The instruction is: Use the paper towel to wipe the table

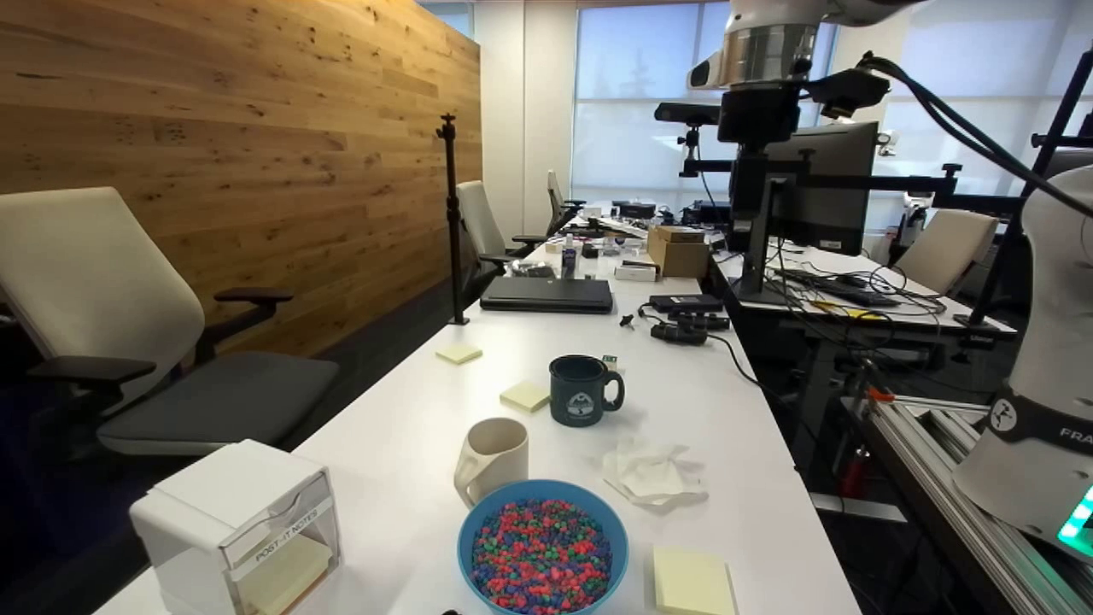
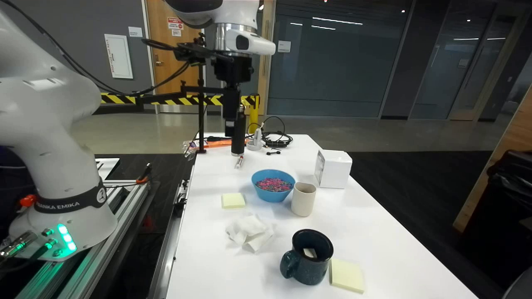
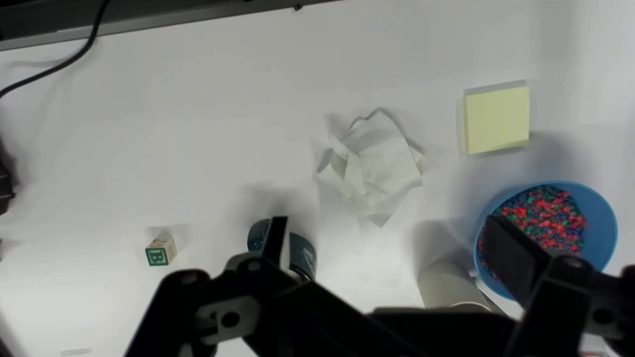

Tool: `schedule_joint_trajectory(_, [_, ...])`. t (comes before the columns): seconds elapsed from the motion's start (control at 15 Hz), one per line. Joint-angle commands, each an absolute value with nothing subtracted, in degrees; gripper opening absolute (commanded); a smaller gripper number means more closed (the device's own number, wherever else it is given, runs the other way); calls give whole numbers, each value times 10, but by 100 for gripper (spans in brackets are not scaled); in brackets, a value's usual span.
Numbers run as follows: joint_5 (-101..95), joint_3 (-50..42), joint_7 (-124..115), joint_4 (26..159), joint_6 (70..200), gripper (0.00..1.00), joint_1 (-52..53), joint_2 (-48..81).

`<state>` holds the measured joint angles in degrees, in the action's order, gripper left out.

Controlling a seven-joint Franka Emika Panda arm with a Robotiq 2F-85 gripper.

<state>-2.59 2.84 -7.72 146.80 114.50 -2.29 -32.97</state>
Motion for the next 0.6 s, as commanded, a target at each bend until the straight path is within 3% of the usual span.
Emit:
schedule_joint_trajectory(0.0, [-36, 73, -146, 1480, 1191, 100, -14, -342])
schedule_joint_trajectory(0.53, [21, 101, -223, 1514, 1197, 100, 19, -346])
